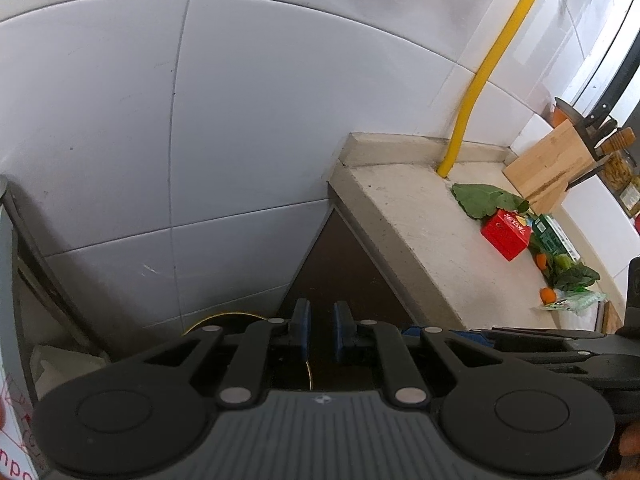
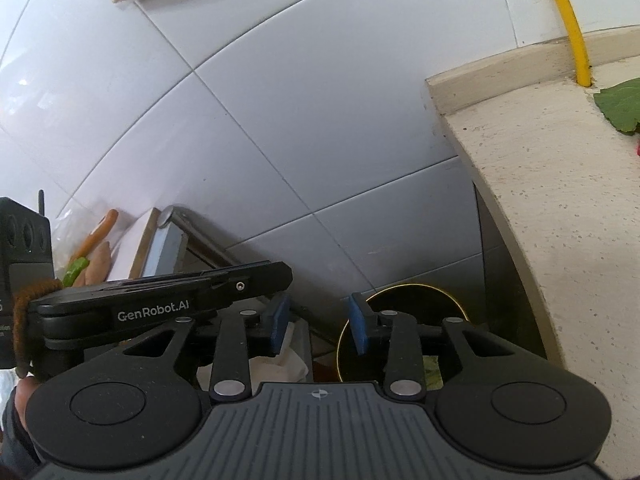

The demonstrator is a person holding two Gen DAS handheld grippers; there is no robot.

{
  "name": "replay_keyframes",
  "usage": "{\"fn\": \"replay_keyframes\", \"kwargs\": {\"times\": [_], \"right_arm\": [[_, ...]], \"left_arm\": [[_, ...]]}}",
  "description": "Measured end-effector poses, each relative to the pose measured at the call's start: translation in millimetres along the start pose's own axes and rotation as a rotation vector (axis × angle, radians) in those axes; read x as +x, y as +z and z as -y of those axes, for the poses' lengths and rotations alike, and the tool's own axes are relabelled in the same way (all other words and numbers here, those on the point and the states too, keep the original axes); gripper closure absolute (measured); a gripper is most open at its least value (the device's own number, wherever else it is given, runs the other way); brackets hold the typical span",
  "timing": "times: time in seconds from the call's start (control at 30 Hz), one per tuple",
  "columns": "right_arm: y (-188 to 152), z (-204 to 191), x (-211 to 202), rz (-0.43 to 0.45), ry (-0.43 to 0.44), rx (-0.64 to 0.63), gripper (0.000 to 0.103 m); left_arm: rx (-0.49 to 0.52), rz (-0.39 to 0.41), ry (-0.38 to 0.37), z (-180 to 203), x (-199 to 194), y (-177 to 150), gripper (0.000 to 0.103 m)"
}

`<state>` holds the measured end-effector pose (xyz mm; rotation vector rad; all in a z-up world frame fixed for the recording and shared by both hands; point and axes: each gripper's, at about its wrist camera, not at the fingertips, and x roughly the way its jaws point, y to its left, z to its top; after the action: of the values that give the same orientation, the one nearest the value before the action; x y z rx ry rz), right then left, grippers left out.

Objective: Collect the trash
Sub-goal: 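Raise both open tools from the bin back toward the countertop scrap pile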

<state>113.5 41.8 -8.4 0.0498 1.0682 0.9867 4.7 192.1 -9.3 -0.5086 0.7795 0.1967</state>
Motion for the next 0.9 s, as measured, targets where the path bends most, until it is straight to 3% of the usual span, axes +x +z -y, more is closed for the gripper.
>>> {"fn": "replay_keyframes", "kwargs": {"times": [0.9], "right_arm": [[-7.5, -0.9, -14.2, 0.040, -0.026, 0.008, 0.050]], "left_arm": [[0.082, 0.011, 0.006, 15.2, -6.1, -1.5, 0.087]]}}
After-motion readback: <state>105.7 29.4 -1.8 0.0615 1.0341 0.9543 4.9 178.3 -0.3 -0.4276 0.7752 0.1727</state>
